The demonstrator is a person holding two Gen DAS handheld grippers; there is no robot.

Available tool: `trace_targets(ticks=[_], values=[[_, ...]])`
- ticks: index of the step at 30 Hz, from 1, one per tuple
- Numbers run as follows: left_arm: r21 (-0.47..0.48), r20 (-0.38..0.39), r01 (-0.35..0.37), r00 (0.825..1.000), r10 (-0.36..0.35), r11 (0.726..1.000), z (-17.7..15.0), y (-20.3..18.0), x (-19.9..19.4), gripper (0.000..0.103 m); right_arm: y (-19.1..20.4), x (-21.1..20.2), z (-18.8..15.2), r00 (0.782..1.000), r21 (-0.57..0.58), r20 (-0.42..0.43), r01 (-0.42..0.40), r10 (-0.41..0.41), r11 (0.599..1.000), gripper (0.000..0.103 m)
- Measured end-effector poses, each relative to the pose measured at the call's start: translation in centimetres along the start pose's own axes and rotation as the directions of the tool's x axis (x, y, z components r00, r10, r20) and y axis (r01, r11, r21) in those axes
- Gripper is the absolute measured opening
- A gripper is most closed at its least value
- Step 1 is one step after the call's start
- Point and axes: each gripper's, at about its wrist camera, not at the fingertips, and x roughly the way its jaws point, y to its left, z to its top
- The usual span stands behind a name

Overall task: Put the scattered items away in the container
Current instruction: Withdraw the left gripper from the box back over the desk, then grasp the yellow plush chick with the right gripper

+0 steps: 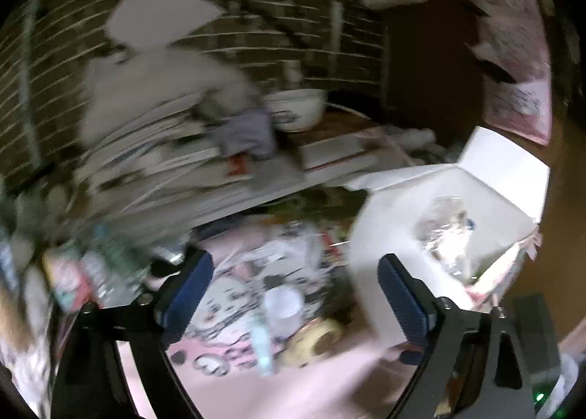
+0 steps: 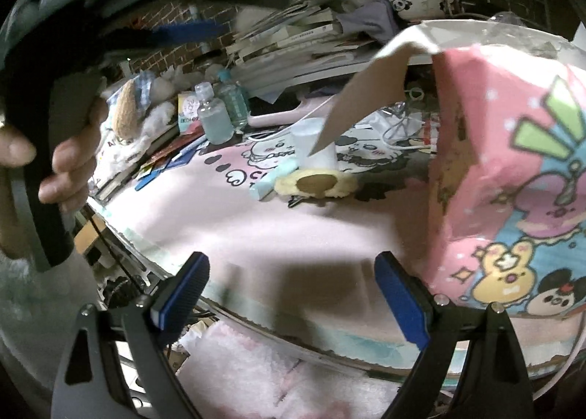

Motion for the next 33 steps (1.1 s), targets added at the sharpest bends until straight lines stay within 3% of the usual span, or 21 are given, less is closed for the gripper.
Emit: trace_targets(ticks=[6,10,16,21,24,33], values=[[-0.084,-0.006,-0.099,0.995,0.099,0.992,-3.7,3.7,-0.9,0.092,1.5,0.9,0.4,0.999,-0.038,0.014,0.05,-0.05,0.998,0.087],[-0.178,-0.037,-0.164,0.986,0.16,0.97,-5.9,6.3,-0.4,0.092,3.2,1.9,0.7,0.994,-0.105,0.0,0.104,-0.105,0.989,0.058],[-0.257,-0.073,-0.178,0.984,0.165,0.95,-8.5,9.1,0.1,0.092,6.0,3.4,1.1,0.987,-0.205,0.002,0.158,-0.16,0.966,0.045],[-0.296,-0.048,-0.159,0.987,0.152,0.942,-9.1,10.6,-0.5,0.092,6.4,4.5,2.7,0.967,-0.181,0.023,0.253,-0.253,0.95,0.045],[-0.305,-0.027,-0.143,0.99,0.141,0.942,-9.4,11.1,-0.9,0.092,6.3,5.2,3.6,0.941,-0.178,0.044,0.338,-0.336,0.924,0.045],[-0.297,-0.001,-0.102,0.994,0.107,0.949,-9.9,11.5,-0.7,0.092,4.0,7.4,5.1,0.916,-0.109,-0.018,0.397,-0.401,0.911,0.048]])
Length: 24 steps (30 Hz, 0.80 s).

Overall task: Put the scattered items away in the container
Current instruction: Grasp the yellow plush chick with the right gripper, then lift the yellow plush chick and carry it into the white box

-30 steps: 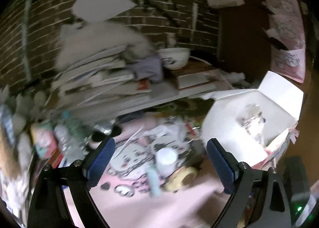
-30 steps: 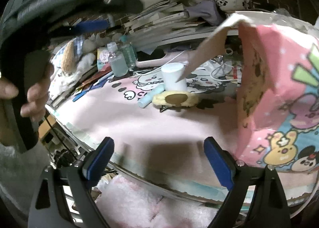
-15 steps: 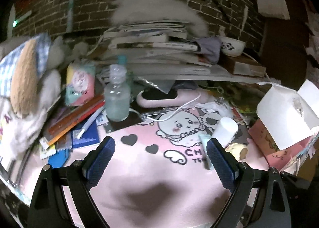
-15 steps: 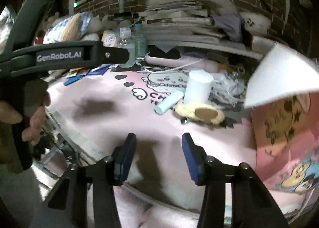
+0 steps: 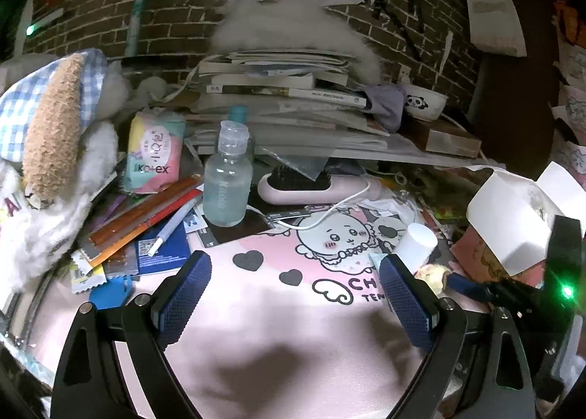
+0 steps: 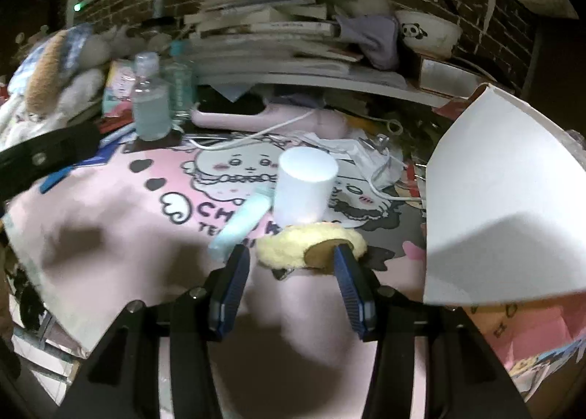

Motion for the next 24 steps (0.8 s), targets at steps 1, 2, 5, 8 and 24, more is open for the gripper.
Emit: trace_targets(ticks=[1,2,5,8,24], values=[[0.001,0.0,0.003,1.0,-0.003,1.0,0.0,0.0,0.0,0.092,-0.1,0.2,0.1,1.0,0.006,-0.006,-0.002,0.002,1.0,0.053],[0.004,0.0,0.005,1.0,-0.005,1.0,0.0,0.0,0.1,0.092,-0.2,0.5,0.2,1.0,0.013,-0.015,-0.007,0.007,1.0,0.058],[0.012,0.0,0.013,1.0,-0.013,1.0,-0.1,-0.1,0.3,0.092,-0.2,1.0,0.6,1.0,0.023,-0.02,-0.019,0.019,1.0,0.061],[0.015,0.001,0.018,1.0,-0.018,1.0,-0.1,-0.2,0.4,0.092,-0.6,1.5,1.0,0.999,0.051,-0.025,-0.021,0.023,0.998,0.061],[0.014,-0.01,0.017,1.0,-0.017,1.0,-0.3,-0.3,0.5,0.092,-0.9,1.0,-0.1,0.996,0.097,-0.023,-0.082,0.085,0.992,0.028]])
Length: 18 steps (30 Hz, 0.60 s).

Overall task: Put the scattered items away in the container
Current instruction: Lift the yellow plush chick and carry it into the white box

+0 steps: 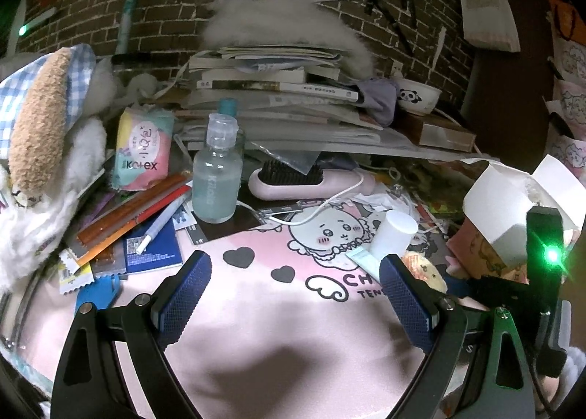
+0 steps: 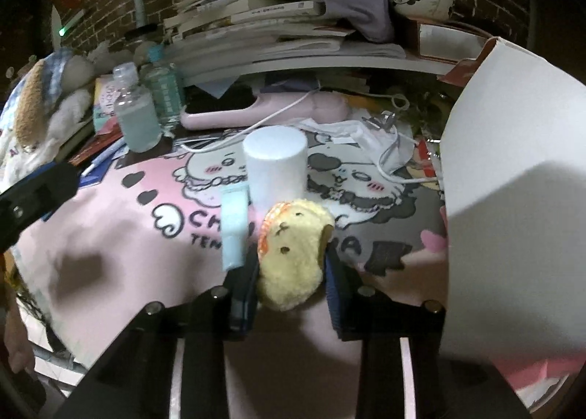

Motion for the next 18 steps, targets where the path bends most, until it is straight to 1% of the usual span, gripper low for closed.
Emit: trace_targets(ticks=[3,6,8,10,12,15,18], values=[[0.004,-0.002,-0.001,1.0,0.001,1.0,-0.1,-0.2,-0.3,0.092,0.3,-0.8,-0.3,1.0,-0.013,0.014,-0.002,0.002,1.0,0.028],[0.005,-0.009,-0.01,1.0,0.01,1.0,-0.2,-0.3,-0.5,0.092,0.8,-1.8,-0.6,0.999,-0.028,0.02,-0.042,0.042,0.999,0.028],[0.004,-0.013,-0.016,1.0,0.016,1.0,-0.2,-0.3,-0.6,0.092,1.4,-2.7,-0.6,0.997,-0.056,0.042,-0.058,0.06,0.997,0.028],[0.003,-0.016,-0.02,1.0,0.02,1.0,-0.3,-0.3,-0.7,0.092,1.9,-3.5,-0.5,0.996,-0.079,0.067,-0.053,0.058,0.995,0.028],[0.002,-0.018,-0.025,1.0,0.025,1.0,-0.3,-0.3,-0.9,0.092,2.4,-4.3,-0.2,0.993,-0.102,0.09,-0.064,0.073,0.993,0.028],[-0.002,-0.022,-0.033,0.999,0.033,0.999,-0.4,-0.2,-1.0,0.092,2.9,-5.3,0.4,0.989,-0.122,0.1,-0.099,0.111,0.988,0.028],[-0.005,-0.026,-0.043,0.999,0.042,0.999,-0.4,-0.1,-1.0,0.092,3.6,-6.3,1.0,0.984,-0.149,0.134,-0.097,0.117,0.984,0.028]])
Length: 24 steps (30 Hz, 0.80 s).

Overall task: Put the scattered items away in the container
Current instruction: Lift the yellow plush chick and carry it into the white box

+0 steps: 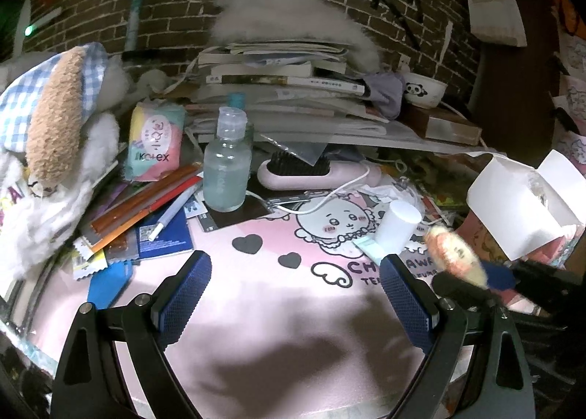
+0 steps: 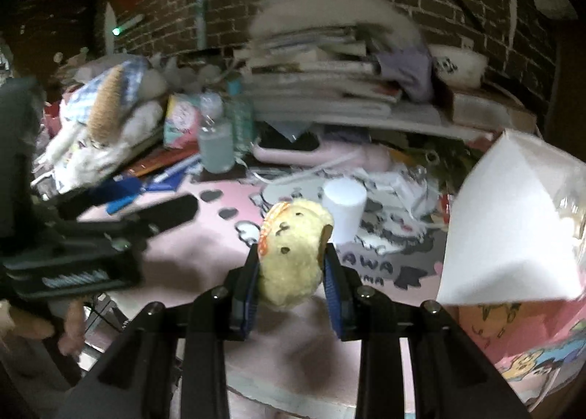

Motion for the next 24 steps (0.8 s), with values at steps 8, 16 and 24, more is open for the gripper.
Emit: trace_targets(ticks=[8,16,24], values=[[0.0,-0.002,-0.004,1.0,0.004,1.0,0.0,0.0,0.0,0.092,-0.5,-2.4,2.0,0.997,-0.031,0.065,0.042,-0.04,0.999,0.028],[0.015,-0.006,-0.004,1.0,0.004,1.0,0.1,-0.5,0.0,0.092,-4.3,-4.3,3.4,0.993,-0.008,0.056,0.105,-0.105,0.994,0.028],[0.048,0.003,0.002,1.0,-0.003,0.999,0.2,-1.7,-0.1,0.093,-9.6,-6.8,4.3,0.979,0.033,0.027,0.203,-0.204,0.979,0.028]])
